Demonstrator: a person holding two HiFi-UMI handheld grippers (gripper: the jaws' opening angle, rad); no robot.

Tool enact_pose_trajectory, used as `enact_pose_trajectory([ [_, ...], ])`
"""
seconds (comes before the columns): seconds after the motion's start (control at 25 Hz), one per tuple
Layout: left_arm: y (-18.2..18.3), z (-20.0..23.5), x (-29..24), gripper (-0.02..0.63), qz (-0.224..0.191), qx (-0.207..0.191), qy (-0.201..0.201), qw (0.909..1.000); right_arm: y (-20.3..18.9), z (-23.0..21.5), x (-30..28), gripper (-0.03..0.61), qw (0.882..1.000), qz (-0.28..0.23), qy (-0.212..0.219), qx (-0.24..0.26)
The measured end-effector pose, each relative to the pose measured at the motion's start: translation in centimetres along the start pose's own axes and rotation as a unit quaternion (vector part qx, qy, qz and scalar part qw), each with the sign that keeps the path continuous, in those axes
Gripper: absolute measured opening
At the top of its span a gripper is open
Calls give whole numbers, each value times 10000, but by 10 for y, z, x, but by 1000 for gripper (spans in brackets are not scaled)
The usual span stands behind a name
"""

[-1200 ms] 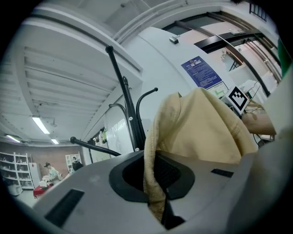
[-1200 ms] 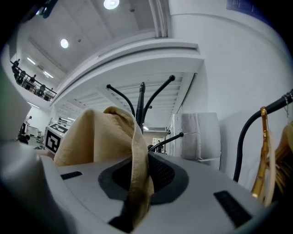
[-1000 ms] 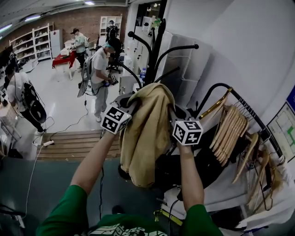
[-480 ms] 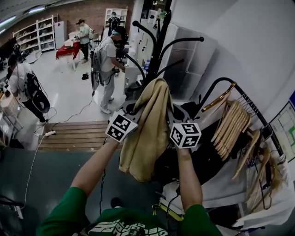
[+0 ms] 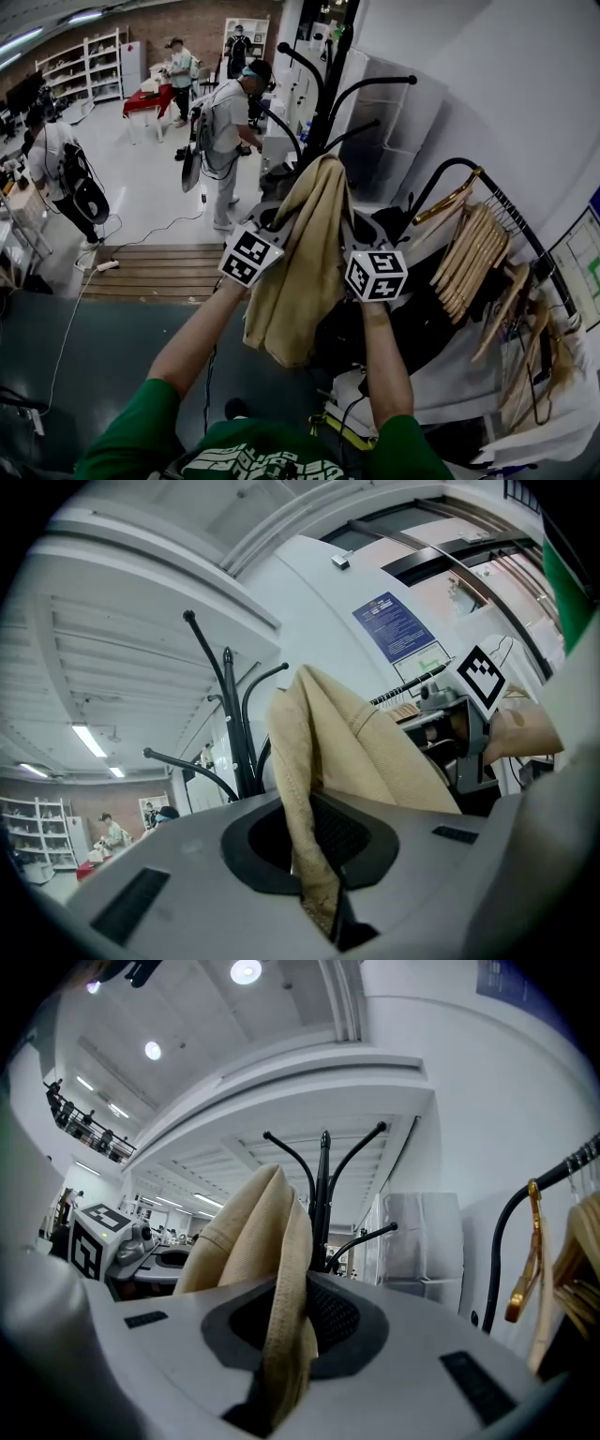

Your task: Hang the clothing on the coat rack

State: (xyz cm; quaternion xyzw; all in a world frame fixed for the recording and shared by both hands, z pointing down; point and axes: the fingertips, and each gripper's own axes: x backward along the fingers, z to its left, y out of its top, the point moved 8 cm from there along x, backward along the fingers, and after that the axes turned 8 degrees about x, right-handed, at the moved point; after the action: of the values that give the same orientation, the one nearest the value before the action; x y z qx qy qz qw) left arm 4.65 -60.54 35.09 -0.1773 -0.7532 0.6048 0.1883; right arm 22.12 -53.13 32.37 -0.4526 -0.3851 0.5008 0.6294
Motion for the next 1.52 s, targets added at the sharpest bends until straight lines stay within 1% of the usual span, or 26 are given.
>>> enact_pose_trajectory([
  [0.2,2,-3,11,18,-55,36,234,9997,-3,3,11,49,10000,20,50,17],
  [0.36,1,-7,22,77,-57,34,571,9983,-5,2,24,49,10000,23,80,9],
  [0.52,1,-15,39,80,-104,94,816,9966,-8,5,39,49,9999,-1,143,-25],
  [0.72,3,-36,56,80,-122,132,1024,9946,-17,10,62,49,9995,37,283,-109],
  [0.88,0,-64,65,76,-3,214,995,9948,-25,15,86,49,9990,61,391,-200],
  [1.08,-6,-105,82,36,120,360,928,9950,-37,22,120,48,9979,84,531,-371],
  [1.24,-10,-135,98,5,187,515,873,9947,-49,28,148,18,9965,148,596,-569],
  [1.52,-23,-187,129,5,279,818,679,9939,-74,43,204,8,9937,322,724,-793],
])
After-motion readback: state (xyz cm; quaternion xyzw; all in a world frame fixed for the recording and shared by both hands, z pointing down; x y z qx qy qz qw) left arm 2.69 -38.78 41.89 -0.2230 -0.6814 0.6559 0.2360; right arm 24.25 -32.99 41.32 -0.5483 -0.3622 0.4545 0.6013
